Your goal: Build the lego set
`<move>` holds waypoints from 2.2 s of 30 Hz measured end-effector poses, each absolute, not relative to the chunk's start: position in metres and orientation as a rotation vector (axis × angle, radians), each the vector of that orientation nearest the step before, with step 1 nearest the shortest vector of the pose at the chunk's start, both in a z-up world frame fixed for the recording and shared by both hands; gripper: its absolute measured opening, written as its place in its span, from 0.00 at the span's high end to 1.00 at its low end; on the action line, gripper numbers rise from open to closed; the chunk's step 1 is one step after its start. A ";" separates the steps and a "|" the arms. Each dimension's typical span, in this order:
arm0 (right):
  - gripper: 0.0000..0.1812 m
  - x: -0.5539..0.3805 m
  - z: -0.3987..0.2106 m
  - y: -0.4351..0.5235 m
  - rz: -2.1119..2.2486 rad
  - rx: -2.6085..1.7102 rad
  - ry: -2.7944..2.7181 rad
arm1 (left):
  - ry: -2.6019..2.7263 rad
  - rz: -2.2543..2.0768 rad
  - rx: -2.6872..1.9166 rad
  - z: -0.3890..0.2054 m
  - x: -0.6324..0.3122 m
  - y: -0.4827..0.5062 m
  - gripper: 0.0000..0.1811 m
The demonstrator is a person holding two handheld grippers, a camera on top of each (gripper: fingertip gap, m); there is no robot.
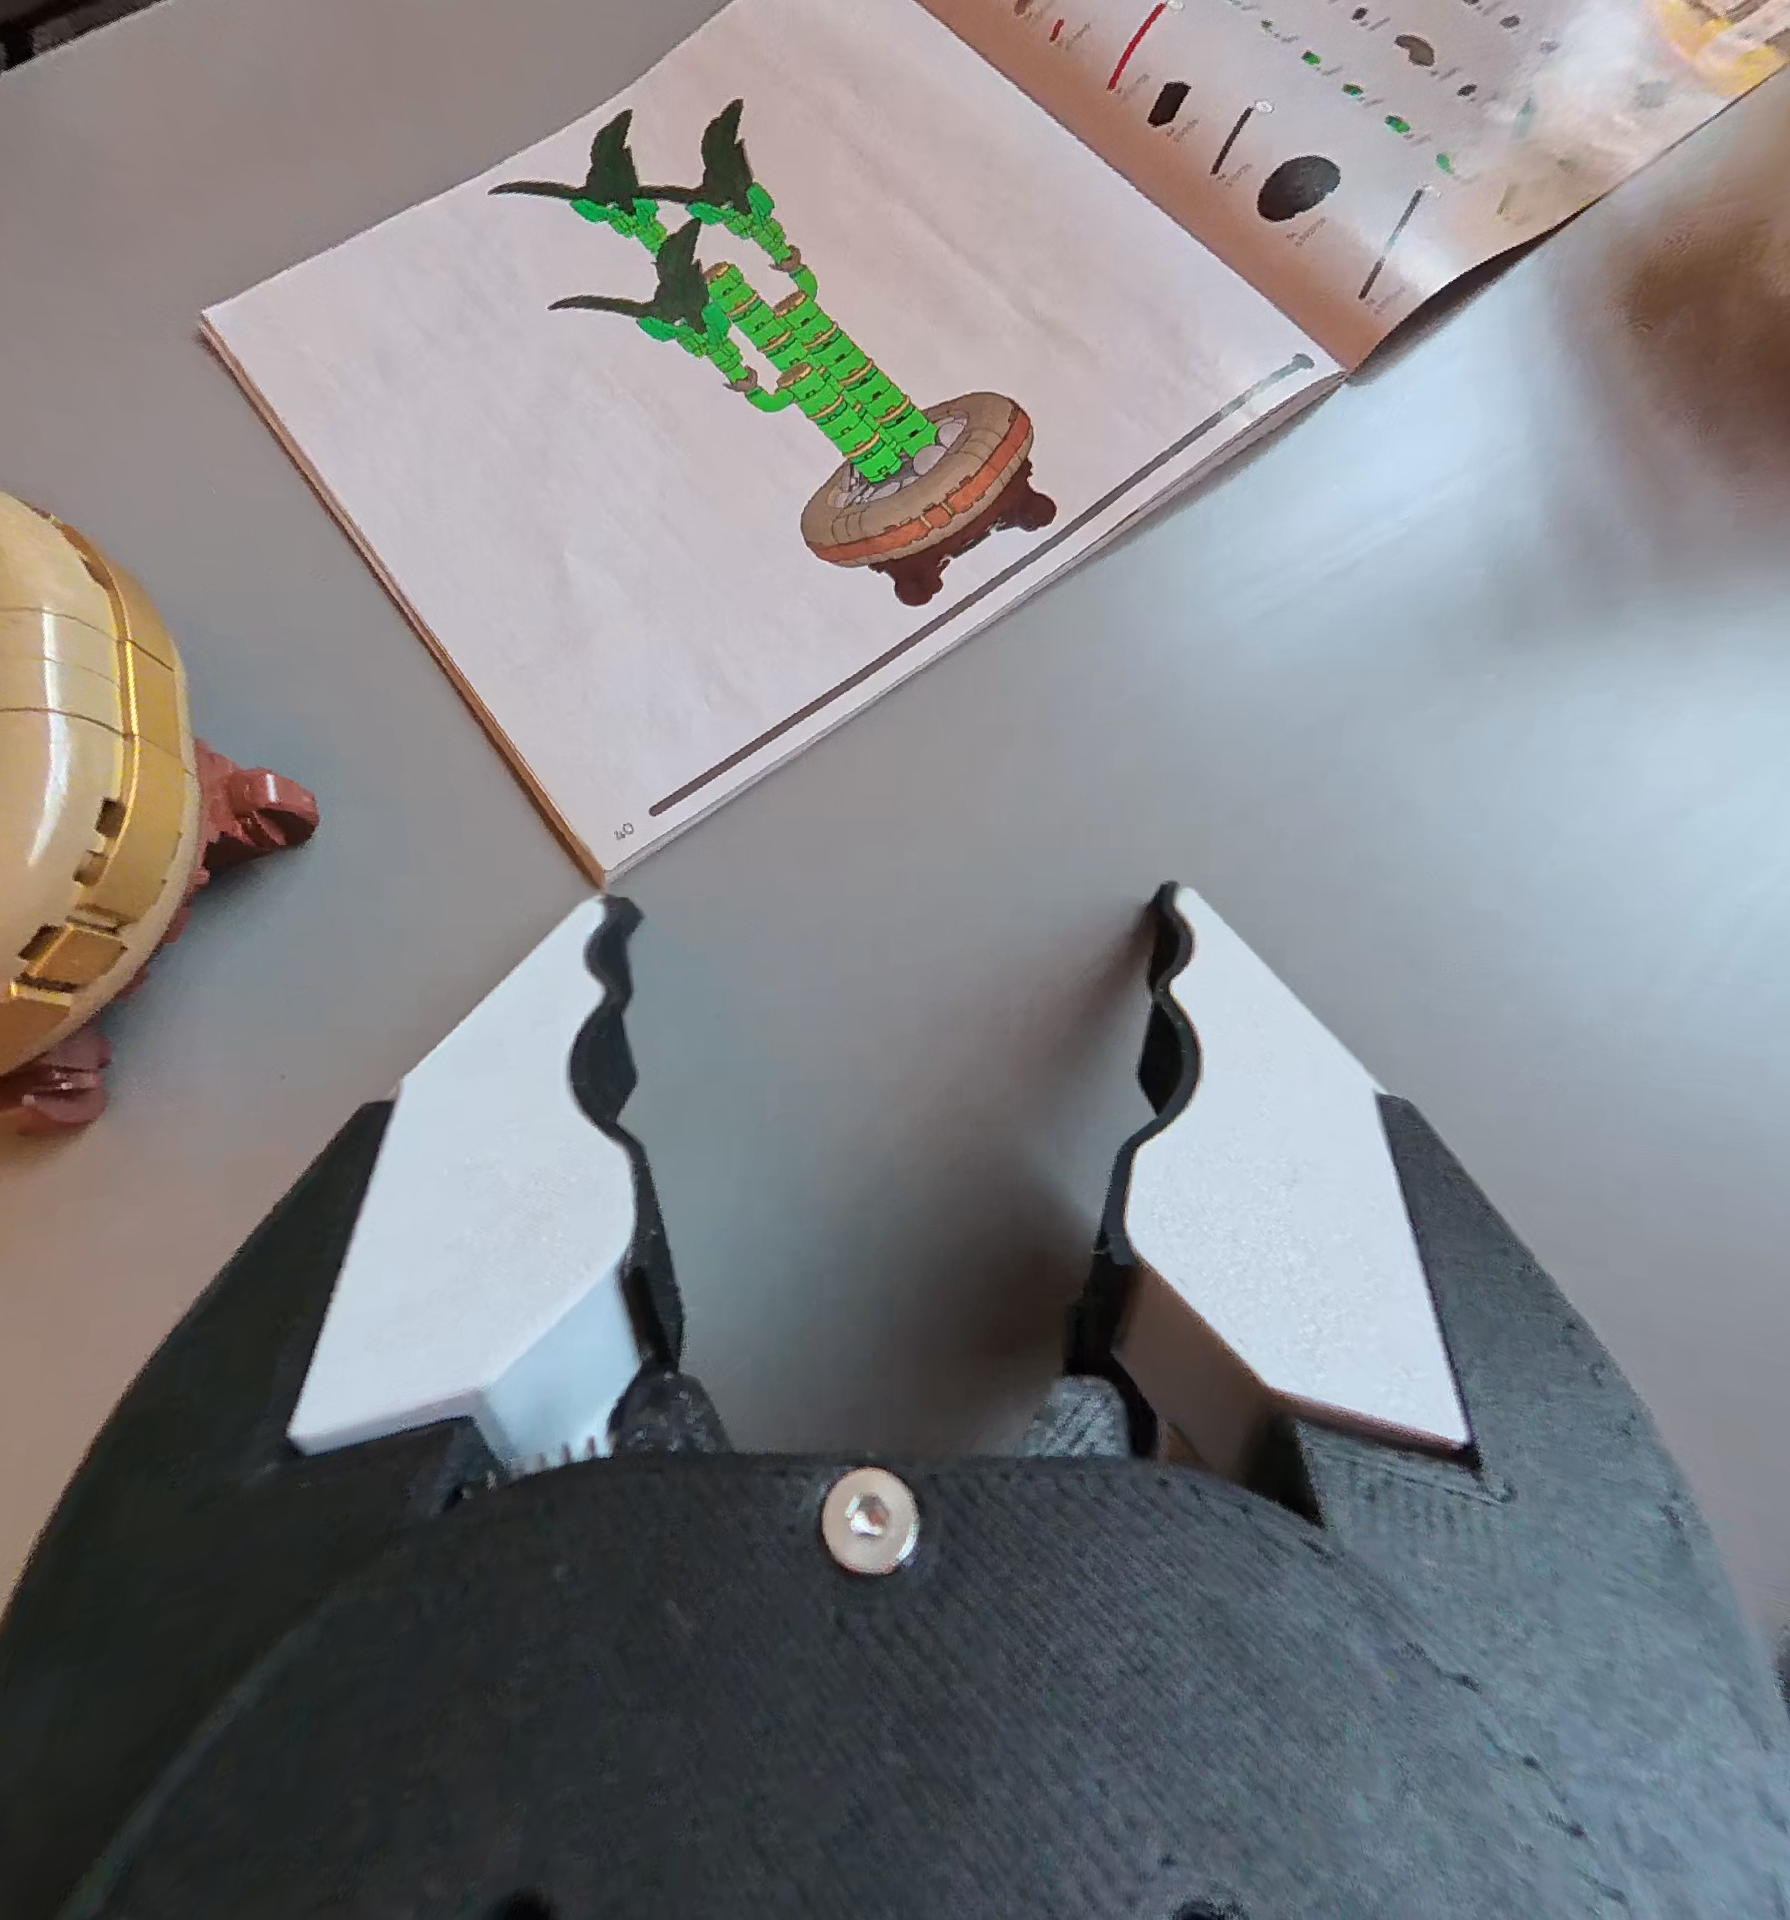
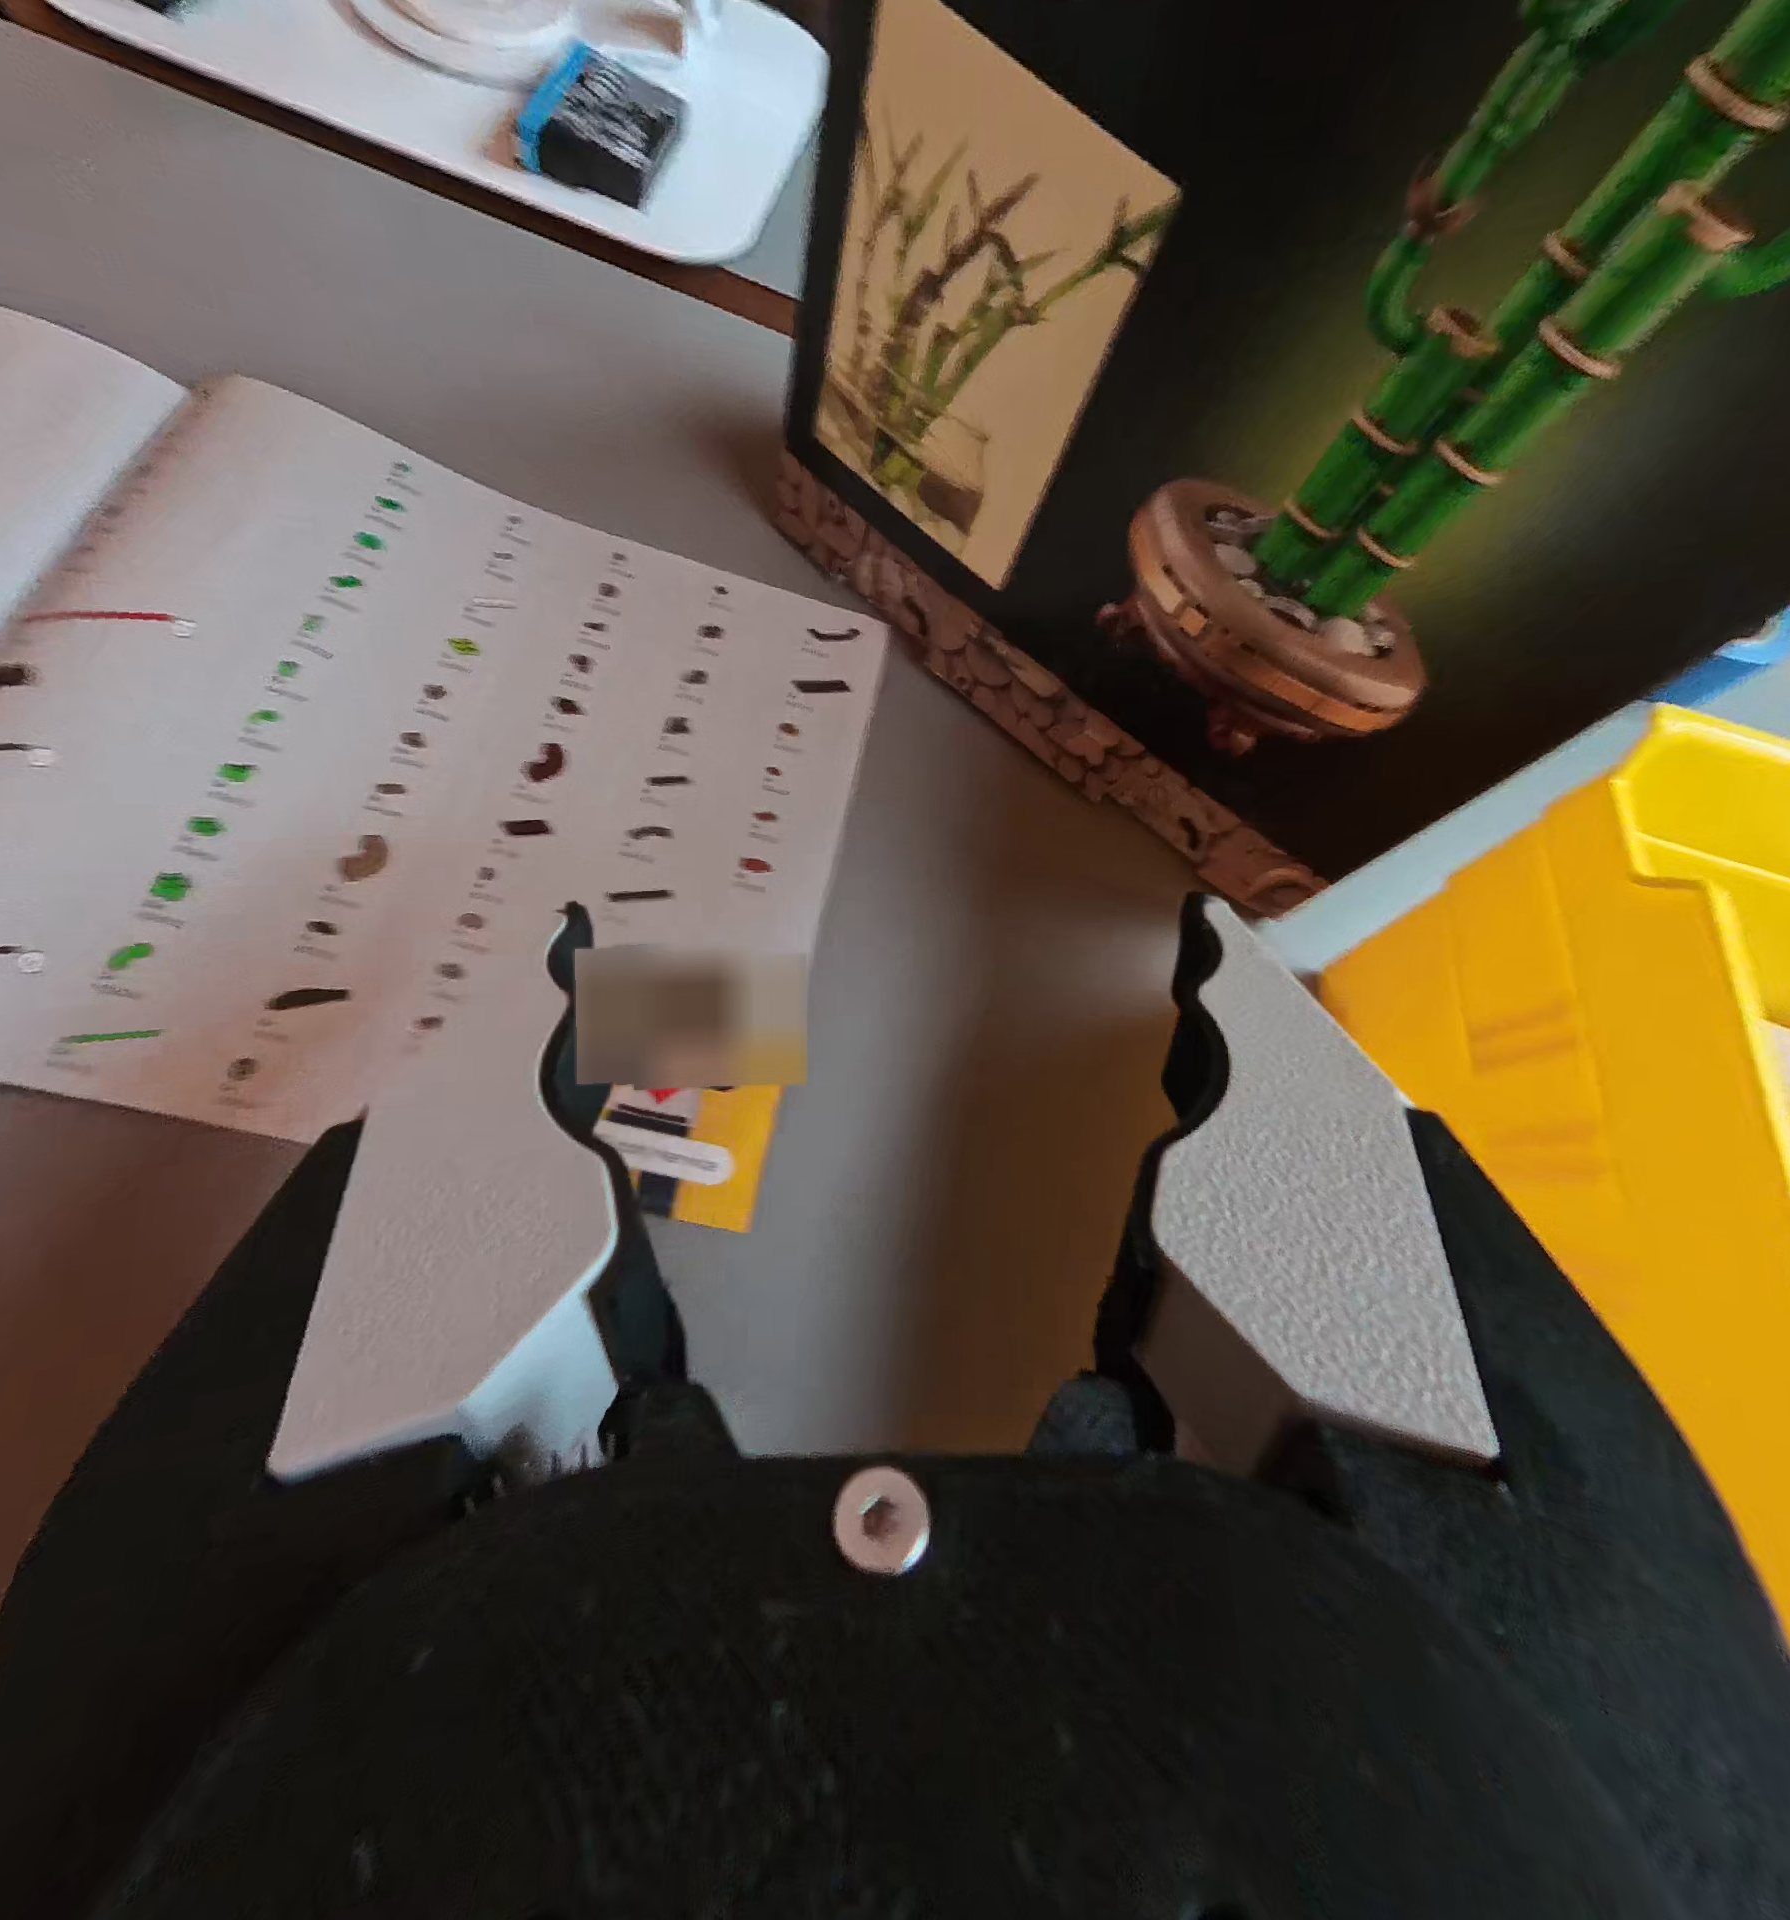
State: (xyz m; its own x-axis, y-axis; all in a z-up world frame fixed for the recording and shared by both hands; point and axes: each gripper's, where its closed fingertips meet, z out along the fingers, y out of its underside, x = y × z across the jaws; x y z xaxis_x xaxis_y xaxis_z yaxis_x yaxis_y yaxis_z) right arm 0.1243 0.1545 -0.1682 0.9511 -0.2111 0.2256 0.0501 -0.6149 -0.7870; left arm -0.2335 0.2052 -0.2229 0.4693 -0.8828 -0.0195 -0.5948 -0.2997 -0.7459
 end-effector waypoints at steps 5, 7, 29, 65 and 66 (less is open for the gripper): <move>0.34 0.097 -0.154 0.158 -0.269 -2.133 0.054 | 1.171 -0.453 -2.104 -0.228 -0.239 0.208 0.24; 0.26 0.086 -0.144 0.152 -0.245 -2.115 0.057 | 1.131 -0.467 -2.136 -0.227 -0.241 0.207 0.17; 0.17 -0.117 -0.150 0.140 -0.211 -1.947 -0.090 | 0.441 -0.126 -1.891 -0.143 -0.345 0.236 0.20; 0.18 -0.161 -0.206 0.142 -0.180 -2.157 -0.307 | 0.390 -0.136 -1.818 -0.151 -0.385 0.264 0.23; 0.18 -0.164 -0.205 0.144 -0.170 -2.146 -0.304 | 0.386 -0.138 -1.805 -0.149 -0.385 0.264 0.22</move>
